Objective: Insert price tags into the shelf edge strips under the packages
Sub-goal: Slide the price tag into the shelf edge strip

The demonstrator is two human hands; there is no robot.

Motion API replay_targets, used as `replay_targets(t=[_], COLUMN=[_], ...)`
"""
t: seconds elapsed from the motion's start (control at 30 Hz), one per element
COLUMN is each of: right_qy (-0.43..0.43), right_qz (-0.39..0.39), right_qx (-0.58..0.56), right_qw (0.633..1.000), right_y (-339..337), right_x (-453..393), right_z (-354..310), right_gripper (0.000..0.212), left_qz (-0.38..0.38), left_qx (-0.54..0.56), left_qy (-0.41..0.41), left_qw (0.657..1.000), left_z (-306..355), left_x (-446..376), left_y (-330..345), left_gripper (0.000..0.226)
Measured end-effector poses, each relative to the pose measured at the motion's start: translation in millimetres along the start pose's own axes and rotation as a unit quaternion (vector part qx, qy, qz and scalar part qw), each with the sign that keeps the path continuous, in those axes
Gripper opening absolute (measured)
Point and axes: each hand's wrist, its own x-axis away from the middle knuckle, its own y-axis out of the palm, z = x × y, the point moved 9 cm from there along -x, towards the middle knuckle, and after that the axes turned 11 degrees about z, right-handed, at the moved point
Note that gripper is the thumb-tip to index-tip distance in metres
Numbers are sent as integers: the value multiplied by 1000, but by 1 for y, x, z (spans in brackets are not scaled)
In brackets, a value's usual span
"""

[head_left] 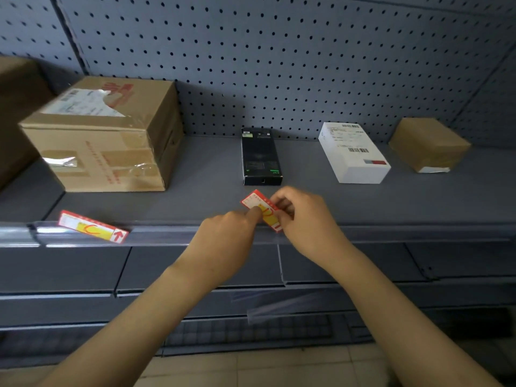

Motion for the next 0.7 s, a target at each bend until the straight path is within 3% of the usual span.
replay_targets(t=[0.13, 0.37, 0.7], right_qy=[-19, -47, -72], right_qz=[8, 29, 11], right_qx=[-2, 0, -1], right_qw=[1000, 998, 997], right_y=[-4, -10, -4], right_x=[-1, -2, -3], right_z=[0, 1, 4], right_gripper=[13, 10, 10], left_qz=[41, 8, 44], left_qx=[4, -44, -33], left_qy=[32, 89, 35], left_qw=[999, 995, 998], left_z=[6, 20, 13], left_x=[-1, 8, 6], left_y=[-1, 21, 13], left_gripper=[29, 37, 43])
